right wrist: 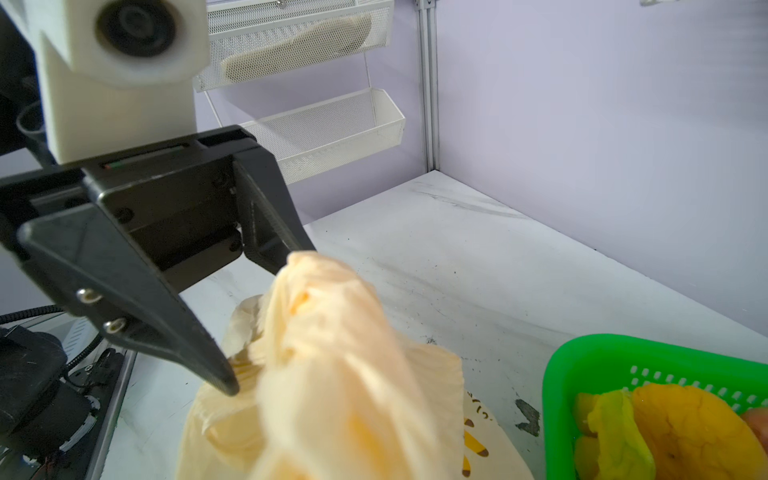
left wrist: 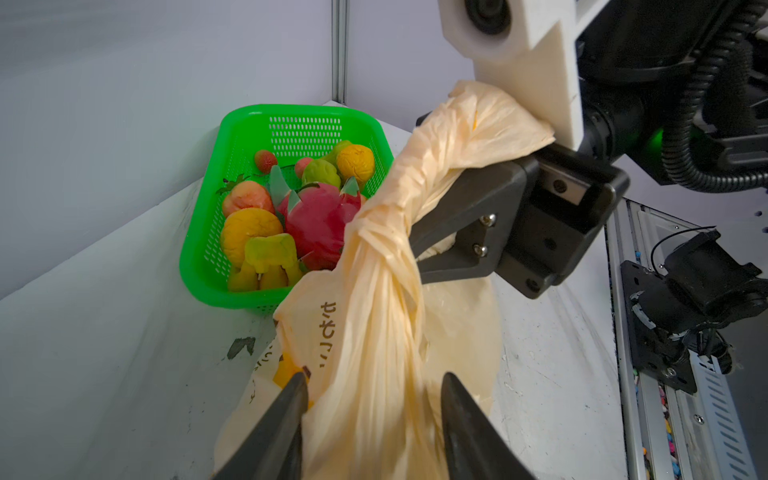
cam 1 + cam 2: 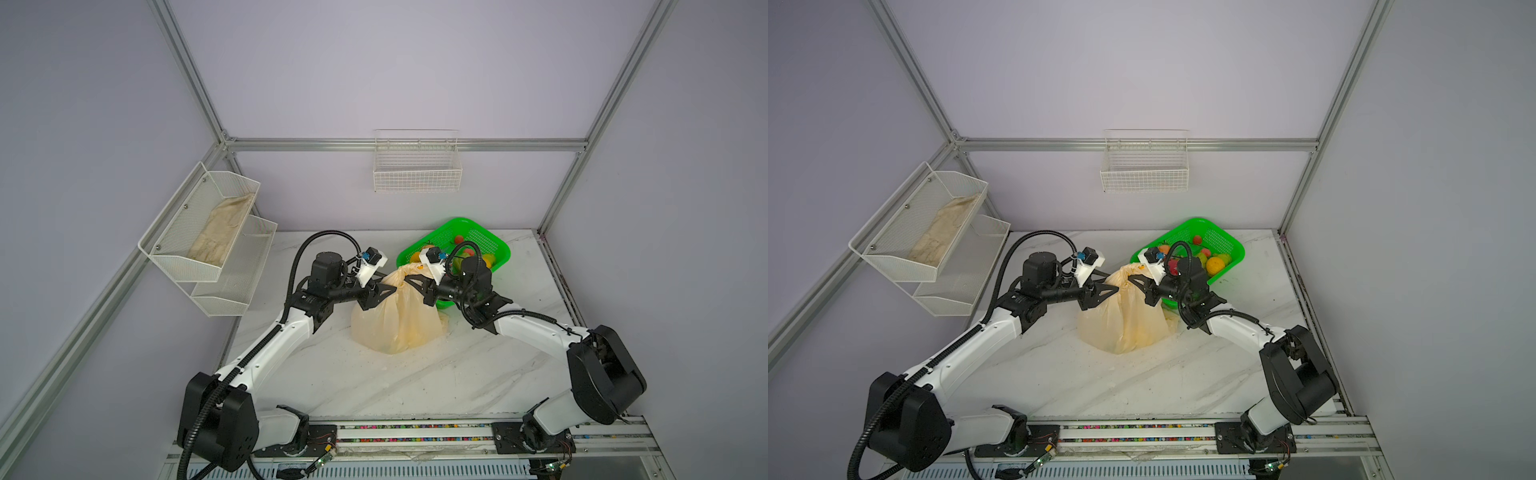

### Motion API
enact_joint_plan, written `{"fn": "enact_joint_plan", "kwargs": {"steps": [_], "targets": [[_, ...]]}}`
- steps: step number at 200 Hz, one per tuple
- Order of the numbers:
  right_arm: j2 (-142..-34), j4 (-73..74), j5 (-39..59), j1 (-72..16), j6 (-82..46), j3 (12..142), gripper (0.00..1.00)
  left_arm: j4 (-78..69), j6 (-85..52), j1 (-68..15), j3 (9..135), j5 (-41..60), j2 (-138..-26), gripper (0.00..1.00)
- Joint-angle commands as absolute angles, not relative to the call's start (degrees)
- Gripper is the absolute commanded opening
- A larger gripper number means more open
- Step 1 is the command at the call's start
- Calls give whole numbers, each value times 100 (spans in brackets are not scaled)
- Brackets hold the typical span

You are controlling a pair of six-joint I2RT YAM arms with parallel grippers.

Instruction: Place the fake fruits into the plastic bag and tie a complex knot

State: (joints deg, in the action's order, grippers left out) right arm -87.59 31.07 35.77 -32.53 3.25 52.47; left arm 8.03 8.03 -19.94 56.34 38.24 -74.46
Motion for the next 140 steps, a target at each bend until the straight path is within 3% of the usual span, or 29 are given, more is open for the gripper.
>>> {"fn": "enact_joint_plan", "kwargs": {"steps": [1,31,56,140], "targets": [[-8574,3203,3304,-3287,335,5272,0,776,697,-2004,5386,3792,-7334,38],[-8530,3190,3071,-3360,334,5273,0,483,497,-2004,5276,4026,-7313,12],[-8473,3128,2769,-3418,426,5247,0,225,220,-1997,5227,4144,-7259,0],[-8346,2619,1453,-3890,1136,5247,0,-1239,-1195,-1995,4802,4429,-7005,0]]}}
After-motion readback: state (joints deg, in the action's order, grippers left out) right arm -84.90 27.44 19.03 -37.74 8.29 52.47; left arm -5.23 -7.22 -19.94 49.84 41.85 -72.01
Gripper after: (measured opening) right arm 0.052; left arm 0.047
